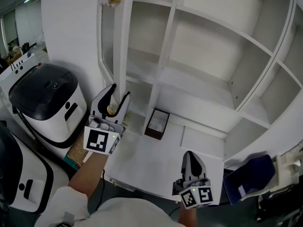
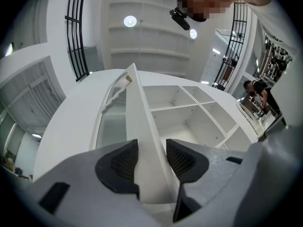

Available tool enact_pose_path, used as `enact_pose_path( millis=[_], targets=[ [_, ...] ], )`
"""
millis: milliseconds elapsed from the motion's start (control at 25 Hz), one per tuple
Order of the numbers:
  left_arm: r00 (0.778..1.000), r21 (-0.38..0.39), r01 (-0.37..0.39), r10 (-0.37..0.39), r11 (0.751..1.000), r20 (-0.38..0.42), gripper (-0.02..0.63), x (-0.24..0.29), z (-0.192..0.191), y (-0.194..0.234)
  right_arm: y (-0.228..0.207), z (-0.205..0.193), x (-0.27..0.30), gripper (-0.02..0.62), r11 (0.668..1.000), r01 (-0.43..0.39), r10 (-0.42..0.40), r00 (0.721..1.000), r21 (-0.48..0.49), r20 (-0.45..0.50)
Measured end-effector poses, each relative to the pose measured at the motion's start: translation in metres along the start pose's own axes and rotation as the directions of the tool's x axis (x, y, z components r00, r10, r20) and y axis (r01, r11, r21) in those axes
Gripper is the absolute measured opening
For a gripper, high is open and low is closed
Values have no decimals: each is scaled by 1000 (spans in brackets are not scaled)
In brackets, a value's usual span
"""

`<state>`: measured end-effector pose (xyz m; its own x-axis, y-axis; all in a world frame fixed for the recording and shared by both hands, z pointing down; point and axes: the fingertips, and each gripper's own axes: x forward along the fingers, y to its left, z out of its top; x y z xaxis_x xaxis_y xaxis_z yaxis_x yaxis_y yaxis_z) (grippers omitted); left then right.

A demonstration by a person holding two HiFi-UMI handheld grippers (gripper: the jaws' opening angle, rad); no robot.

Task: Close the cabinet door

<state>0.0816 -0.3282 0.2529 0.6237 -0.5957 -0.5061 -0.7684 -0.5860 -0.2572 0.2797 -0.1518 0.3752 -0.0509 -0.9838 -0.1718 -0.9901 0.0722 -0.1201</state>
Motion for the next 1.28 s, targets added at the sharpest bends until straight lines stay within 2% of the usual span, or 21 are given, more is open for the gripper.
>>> enact_pose_path(
  millis=[320,560,1280],
  targets=[
    [999,29,45,-44,999,-28,170,30,-14,-18,-18,3,-11,-2,997,75,-75,997,-7,14],
    [998,12,58,-58,998,-24,169,45,-21,-26,-30,3,-15,-2,993,114,-114,993,-8,24],
    [989,70,130,-124,989,-77,155,81,-38,-41,-30,-7,8,-1,997,82,-82,997,-6,-5]
  ],
)
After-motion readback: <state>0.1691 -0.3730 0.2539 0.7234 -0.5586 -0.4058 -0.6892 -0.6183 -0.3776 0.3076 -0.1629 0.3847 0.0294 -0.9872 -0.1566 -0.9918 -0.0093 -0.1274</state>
